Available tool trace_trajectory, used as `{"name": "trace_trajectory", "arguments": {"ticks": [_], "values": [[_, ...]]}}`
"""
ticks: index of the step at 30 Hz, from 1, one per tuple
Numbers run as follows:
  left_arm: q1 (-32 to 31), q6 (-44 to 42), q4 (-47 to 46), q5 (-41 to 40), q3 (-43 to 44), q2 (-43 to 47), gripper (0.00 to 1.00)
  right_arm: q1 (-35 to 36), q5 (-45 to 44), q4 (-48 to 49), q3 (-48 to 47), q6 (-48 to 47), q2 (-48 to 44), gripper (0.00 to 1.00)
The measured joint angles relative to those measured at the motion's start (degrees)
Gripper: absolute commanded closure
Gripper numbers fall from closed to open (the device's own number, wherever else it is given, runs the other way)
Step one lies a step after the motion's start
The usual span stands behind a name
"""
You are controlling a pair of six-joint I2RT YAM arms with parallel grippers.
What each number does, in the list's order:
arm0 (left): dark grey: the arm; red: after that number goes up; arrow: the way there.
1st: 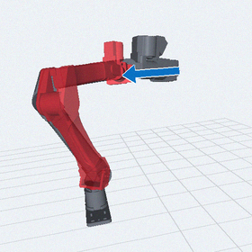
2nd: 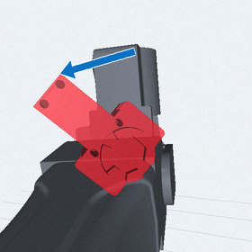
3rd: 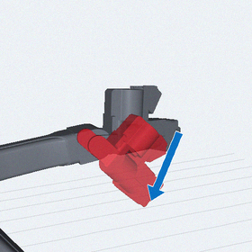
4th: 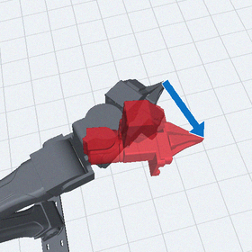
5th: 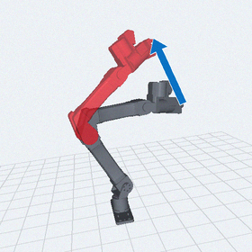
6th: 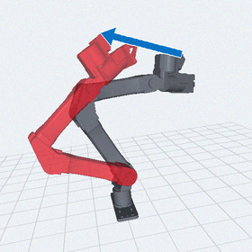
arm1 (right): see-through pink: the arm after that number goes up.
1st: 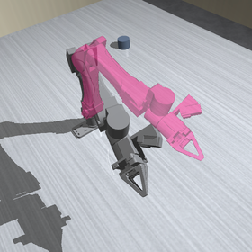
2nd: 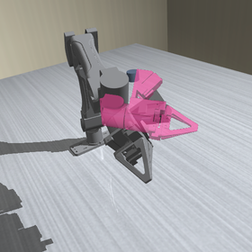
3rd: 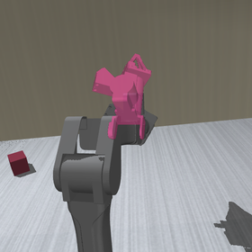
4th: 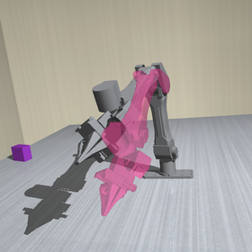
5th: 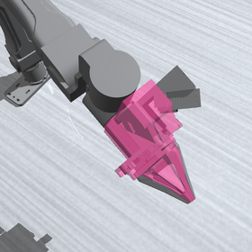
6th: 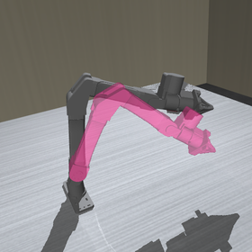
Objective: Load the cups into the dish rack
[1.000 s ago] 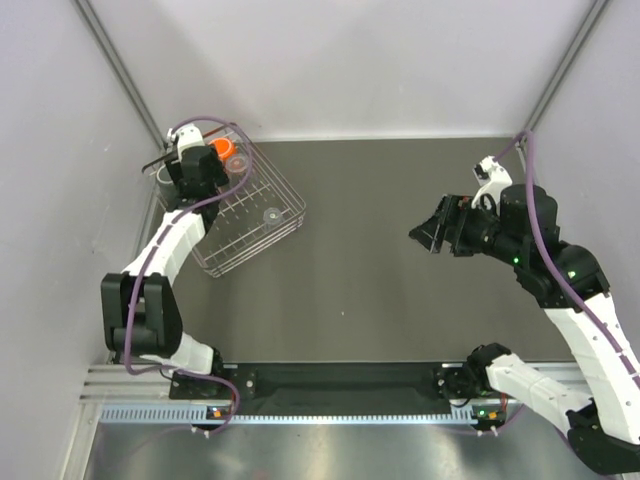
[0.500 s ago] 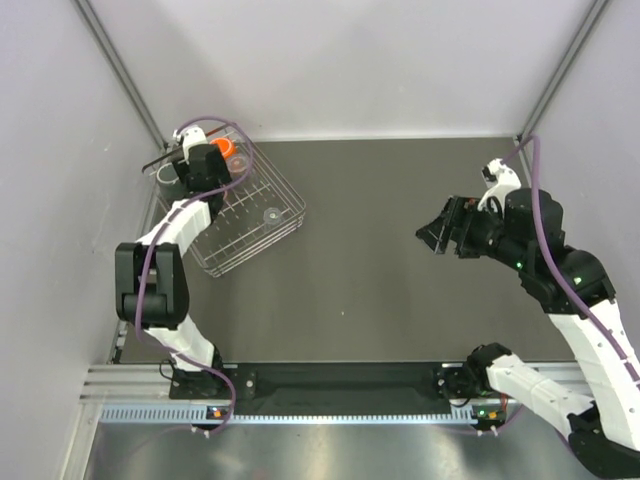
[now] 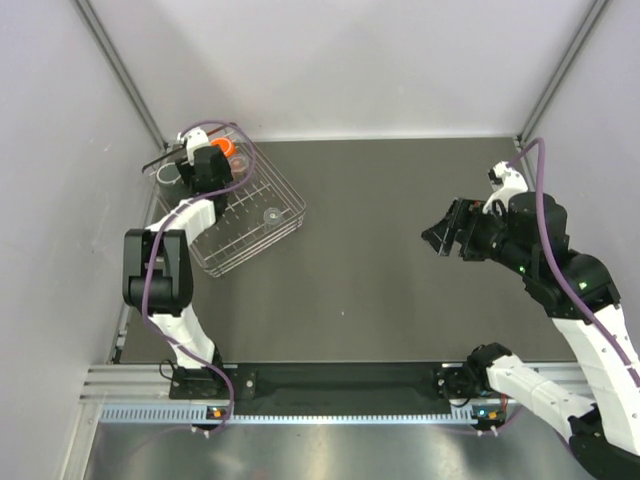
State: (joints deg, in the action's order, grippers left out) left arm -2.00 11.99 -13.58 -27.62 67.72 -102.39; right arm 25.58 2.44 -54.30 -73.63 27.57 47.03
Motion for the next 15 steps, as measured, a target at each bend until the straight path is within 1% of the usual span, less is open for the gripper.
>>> {"name": "trace_trajectory", "arguments": {"ticks": [15], "values": [[0.02,0.92,-2.54,-0.61,-0.13,-2.82,1.00,-0.26,-0.02,-0.33,-1.20,-1.14,2.47,0.21]]}}
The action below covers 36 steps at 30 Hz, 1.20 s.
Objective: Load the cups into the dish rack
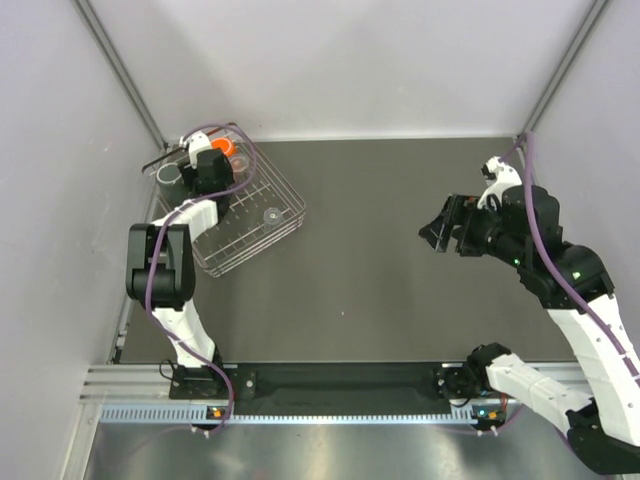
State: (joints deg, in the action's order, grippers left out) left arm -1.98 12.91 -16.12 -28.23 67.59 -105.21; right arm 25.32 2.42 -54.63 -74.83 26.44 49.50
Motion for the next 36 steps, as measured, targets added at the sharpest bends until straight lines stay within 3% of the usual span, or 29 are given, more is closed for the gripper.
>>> {"name": "trace_trajectory", "arguments": {"ticks": [13,15,16,19,26,30,36], "values": [[0.00,1.88,-0.59,-1.27,-0.70,-1.09,0.99,-0.37,0.26,-0.02,-0.31,-0.92,0.50,0.20],[0.00,2.47,-0.28,-1.81,-0.42,-1.22,0.90,-0.39,0.33,-0.02,-0.31,-0.94,0.50,0.20],[0.00,2.67,0.11,-2.01,-0.24,-1.22,0.73,-0.39,0.44,-0.02,-0.31,-0.94,0.50,0.20],[0.00,3.74,1.16,-2.71,0.17,-1.25,0.51,-0.61,0.66,0.00,-0.31,-0.96,0.50,0.20],[0.00,5.07,4.22,-2.95,1.55,-1.25,0.30,-1.03,1.36,0.00,-0.31,-1.22,0.57,0.20],[0.00,5.31,6.08,-2.91,2.03,-1.22,0.03,-1.20,2.01,0.04,-0.31,-1.42,0.57,0.20],[0.00,6.21,8.98,-2.64,2.05,-1.03,0.02,-1.49,3.56,0.20,-0.28,-1.46,0.63,0.20]]}}
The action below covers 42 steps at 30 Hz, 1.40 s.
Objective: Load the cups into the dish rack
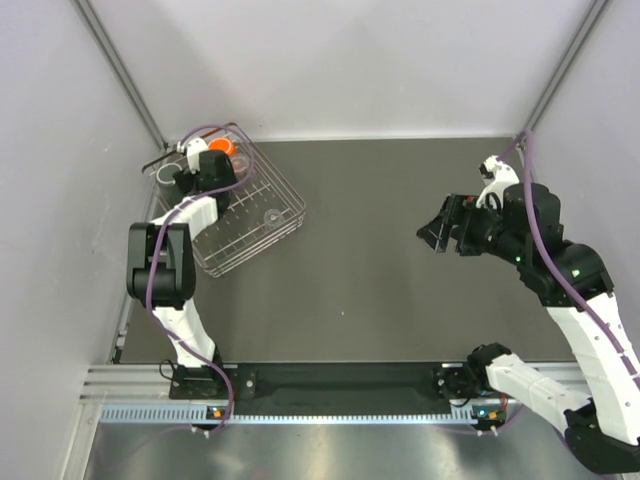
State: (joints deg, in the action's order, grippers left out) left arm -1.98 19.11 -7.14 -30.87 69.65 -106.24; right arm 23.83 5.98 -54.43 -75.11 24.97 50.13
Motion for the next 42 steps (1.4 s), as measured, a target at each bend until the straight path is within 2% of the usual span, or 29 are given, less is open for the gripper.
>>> {"name": "trace_trajectory", "arguments": {"ticks": [7,14,20,21,24,30,37,39,42], "values": [[0.00,1.03,4.44,0.72,0.00,5.99,0.02,-0.02,2.36,0.42,0.11,-0.33,1.07,0.20],[0.00,5.66,10.01,3.96,-0.15,21.49,0.01,-0.09,5.81,2.58,1.49,-0.22,2.19,0.18],[-0.55,11.04,16.59,11.61,-5.16,36.98,0.01,-0.11,7.10,5.73,4.37,1.27,3.98,0.10],[-1.07,11.50,17.70,13.31,-6.10,39.23,0.01,-0.11,6.95,6.03,4.74,1.73,4.37,0.06],[-3.91,12.74,21.62,19.80,-7.85,44.39,0.01,-0.13,5.86,6.84,5.46,2.84,5.64,0.00],[-12.28,14.71,26.47,31.63,-10.16,48.96,0.01,-0.13,4.66,10.49,8.92,4.81,6.82,0.00],[-31.06,17.97,26.49,35.45,-13.07,48.65,0.01,-0.13,4.46,15.65,18.73,10.73,6.80,0.00],[-33.42,18.99,25.64,36.22,-14.05,48.43,0.01,-0.13,5.22,17.75,22.25,12.57,6.67,0.00],[-33.75,19.76,24.26,37.22,-14.34,48.22,0.01,-0.13,6.16,20.63,27.21,14.93,5.29,0.00]]}}
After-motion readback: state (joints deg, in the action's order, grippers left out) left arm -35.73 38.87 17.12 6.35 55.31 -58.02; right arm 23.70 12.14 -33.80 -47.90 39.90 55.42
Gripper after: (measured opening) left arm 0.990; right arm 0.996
